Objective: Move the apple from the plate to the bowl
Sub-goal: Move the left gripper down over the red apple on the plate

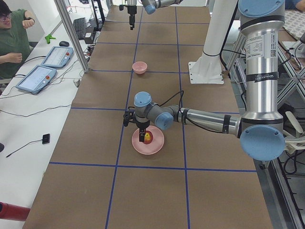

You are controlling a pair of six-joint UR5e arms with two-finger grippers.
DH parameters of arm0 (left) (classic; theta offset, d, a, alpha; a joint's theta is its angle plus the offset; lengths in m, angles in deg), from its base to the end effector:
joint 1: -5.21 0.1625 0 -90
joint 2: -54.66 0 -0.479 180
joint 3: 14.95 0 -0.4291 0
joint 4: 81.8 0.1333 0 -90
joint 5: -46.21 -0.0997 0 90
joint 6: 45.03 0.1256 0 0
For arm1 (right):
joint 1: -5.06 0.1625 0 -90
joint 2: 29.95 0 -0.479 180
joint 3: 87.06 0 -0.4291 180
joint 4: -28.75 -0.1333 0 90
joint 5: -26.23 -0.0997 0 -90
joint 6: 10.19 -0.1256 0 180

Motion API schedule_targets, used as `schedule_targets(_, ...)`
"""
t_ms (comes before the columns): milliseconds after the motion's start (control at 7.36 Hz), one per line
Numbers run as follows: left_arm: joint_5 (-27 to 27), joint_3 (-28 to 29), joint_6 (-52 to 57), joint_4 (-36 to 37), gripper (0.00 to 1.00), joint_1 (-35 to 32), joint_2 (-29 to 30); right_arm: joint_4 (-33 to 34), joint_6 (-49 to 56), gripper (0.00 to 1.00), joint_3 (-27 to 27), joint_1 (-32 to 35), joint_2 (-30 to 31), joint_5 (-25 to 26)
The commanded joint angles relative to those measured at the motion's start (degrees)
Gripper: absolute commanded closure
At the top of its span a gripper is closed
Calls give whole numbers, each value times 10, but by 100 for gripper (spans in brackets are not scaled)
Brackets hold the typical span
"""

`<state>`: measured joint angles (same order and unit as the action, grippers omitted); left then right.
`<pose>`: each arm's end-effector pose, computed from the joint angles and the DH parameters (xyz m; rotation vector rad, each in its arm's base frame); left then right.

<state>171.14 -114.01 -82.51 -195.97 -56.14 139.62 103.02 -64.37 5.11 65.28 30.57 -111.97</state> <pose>0.1966 -0.4879 0.6532 0.0735 0.7597 0.0034 -0.3282 -0.6534 0.3376 0.0475 -1.1016 0.0343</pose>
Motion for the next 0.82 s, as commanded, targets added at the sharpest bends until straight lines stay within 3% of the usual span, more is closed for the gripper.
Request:
schedule_targets(0, 6, 17, -7, -26, 2, 4, 6, 0, 1, 0, 0, 0, 0, 0)
schedule_targets(679, 5, 20, -13, -25, 2, 18, 6, 0, 1, 0, 0, -1, 3, 0)
